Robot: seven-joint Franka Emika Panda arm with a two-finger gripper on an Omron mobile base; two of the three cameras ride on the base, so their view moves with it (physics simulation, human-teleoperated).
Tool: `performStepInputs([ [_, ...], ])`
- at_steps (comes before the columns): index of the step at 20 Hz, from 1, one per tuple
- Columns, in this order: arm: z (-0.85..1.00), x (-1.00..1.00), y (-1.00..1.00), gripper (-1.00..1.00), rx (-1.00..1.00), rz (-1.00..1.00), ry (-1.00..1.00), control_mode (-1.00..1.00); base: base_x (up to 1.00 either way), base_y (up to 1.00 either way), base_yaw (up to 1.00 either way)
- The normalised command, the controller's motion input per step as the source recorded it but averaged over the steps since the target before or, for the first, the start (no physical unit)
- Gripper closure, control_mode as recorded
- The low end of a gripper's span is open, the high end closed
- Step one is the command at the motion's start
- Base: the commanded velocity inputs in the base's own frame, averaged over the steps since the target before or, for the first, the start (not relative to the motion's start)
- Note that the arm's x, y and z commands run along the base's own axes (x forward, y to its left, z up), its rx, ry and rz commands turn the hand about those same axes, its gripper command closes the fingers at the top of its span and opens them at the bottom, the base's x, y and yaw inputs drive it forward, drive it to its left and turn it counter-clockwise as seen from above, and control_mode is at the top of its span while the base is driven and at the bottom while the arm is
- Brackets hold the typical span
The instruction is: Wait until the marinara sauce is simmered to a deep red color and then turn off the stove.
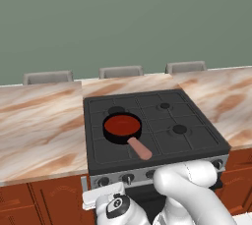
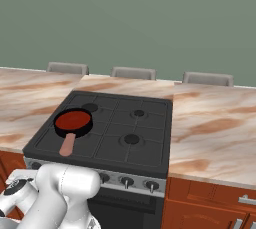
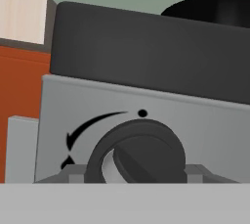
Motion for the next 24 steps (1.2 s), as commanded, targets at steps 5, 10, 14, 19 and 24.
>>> performStepInputs([
  [5,0.0,0.0,0.0,1.0,0.0,0.0,0.0,-1.0,0.0,0.0,0.0],
  [10,0.0,0.0,0.0,1.0,0.0,0.0,0.0,-1.0,0.0,0.0,0.0],
  [14,0.0,0.0,0.0,1.0,0.0,0.0,0.0,-1.0,0.0,0.0,0.0],
  [19,0.0,0.0,0.0,1.0,0.0,0.0,0.0,-1.0,0.0,0.0,0.0],
  [24,0.0,0.0,0.0,1.0,0.0,0.0,0.0,-1.0,0.0,0.0,0.0],
])
